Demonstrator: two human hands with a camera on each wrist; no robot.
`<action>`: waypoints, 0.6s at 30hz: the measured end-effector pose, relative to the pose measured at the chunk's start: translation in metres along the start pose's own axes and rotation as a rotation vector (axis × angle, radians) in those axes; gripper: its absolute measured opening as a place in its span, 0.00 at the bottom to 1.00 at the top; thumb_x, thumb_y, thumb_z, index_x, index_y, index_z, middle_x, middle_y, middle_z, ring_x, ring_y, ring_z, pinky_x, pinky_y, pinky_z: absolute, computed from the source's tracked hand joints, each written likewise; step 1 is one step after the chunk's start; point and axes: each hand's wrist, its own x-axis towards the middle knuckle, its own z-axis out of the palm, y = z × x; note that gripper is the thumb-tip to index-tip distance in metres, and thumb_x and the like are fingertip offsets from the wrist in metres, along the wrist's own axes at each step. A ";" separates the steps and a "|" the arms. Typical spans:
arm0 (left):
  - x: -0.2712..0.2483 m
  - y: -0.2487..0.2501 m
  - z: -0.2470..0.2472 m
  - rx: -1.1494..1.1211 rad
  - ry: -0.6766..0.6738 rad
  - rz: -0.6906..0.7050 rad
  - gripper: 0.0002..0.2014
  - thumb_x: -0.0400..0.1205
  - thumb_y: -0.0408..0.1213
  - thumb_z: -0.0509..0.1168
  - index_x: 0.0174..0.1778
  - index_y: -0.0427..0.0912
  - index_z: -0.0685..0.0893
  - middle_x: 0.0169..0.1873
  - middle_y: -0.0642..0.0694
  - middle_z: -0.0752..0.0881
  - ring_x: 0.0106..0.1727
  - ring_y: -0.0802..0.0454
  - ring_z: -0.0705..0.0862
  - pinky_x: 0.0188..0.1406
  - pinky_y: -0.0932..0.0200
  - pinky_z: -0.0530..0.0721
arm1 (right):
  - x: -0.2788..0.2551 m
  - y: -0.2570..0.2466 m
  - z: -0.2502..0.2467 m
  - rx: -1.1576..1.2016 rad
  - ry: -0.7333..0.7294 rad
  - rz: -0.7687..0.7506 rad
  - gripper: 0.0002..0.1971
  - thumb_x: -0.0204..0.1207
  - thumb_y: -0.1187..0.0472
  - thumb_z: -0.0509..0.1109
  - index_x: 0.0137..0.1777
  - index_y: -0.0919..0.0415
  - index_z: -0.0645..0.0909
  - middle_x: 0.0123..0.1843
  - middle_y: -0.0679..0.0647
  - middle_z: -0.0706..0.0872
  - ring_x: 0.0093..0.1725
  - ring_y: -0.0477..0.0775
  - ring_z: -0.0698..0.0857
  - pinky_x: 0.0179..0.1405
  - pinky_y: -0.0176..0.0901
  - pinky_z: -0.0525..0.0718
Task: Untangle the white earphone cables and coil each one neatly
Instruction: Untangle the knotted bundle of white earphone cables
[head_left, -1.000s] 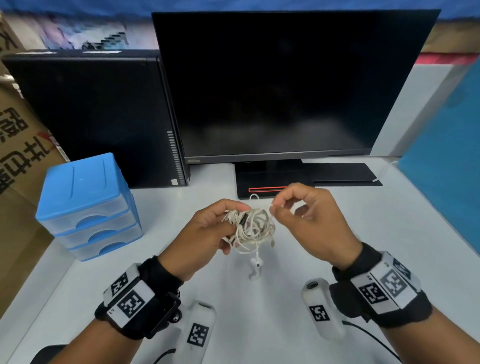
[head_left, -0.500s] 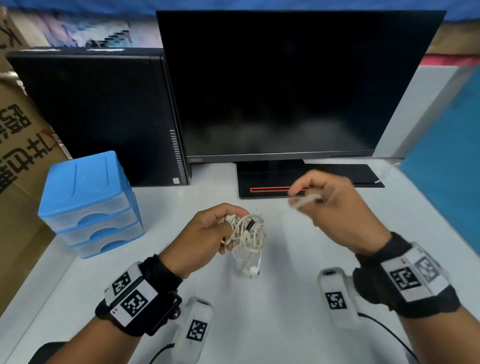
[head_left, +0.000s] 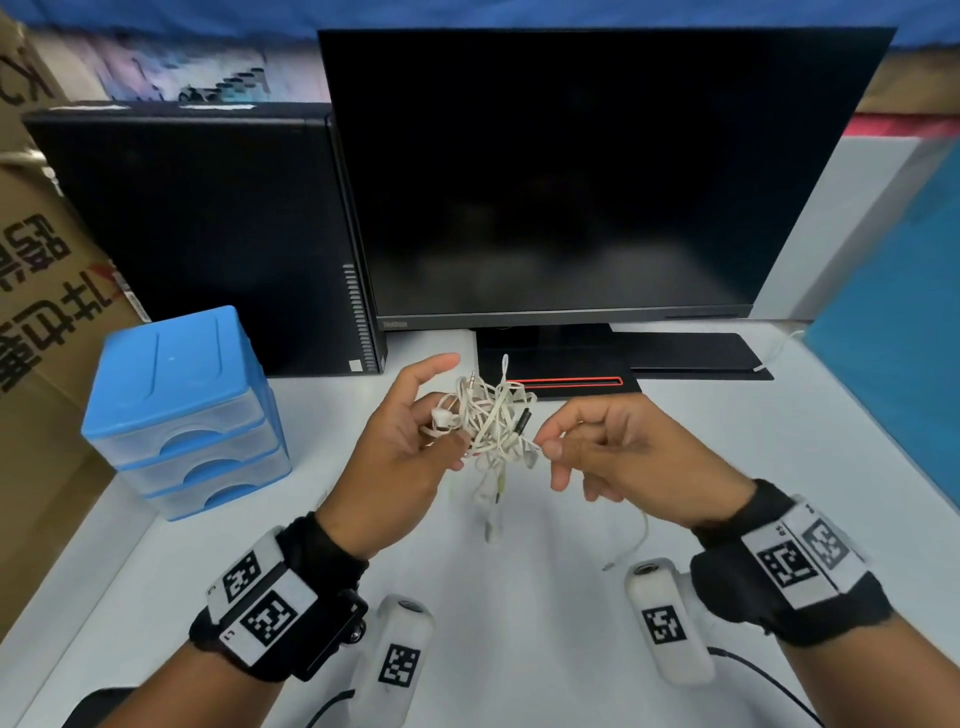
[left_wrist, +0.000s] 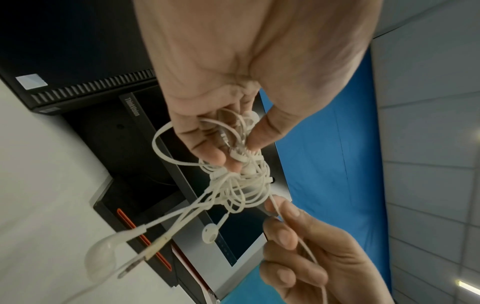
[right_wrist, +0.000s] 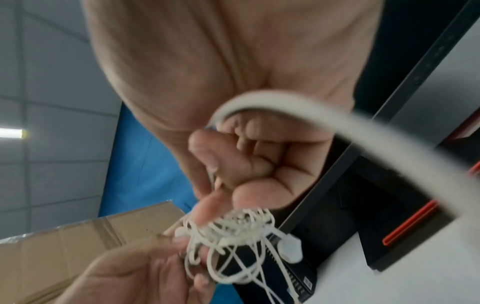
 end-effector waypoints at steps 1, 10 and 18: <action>-0.001 0.000 0.001 -0.017 -0.008 0.005 0.29 0.81 0.16 0.62 0.71 0.52 0.73 0.37 0.58 0.88 0.40 0.57 0.83 0.45 0.55 0.82 | 0.001 0.003 0.004 0.015 0.037 -0.011 0.03 0.79 0.66 0.72 0.46 0.65 0.87 0.31 0.57 0.89 0.23 0.45 0.78 0.23 0.33 0.76; -0.004 0.007 0.005 -0.111 -0.043 0.039 0.18 0.79 0.35 0.70 0.66 0.43 0.82 0.53 0.47 0.91 0.49 0.54 0.87 0.45 0.63 0.84 | 0.000 0.005 0.031 0.134 0.107 -0.136 0.07 0.75 0.71 0.74 0.47 0.72 0.78 0.34 0.67 0.91 0.28 0.58 0.83 0.36 0.47 0.84; -0.007 0.004 0.006 -0.128 -0.090 0.031 0.20 0.73 0.41 0.74 0.59 0.46 0.77 0.49 0.41 0.92 0.48 0.30 0.85 0.54 0.34 0.82 | -0.008 -0.007 0.005 -0.002 0.002 -0.139 0.06 0.73 0.75 0.73 0.44 0.67 0.81 0.36 0.62 0.92 0.32 0.56 0.86 0.42 0.57 0.85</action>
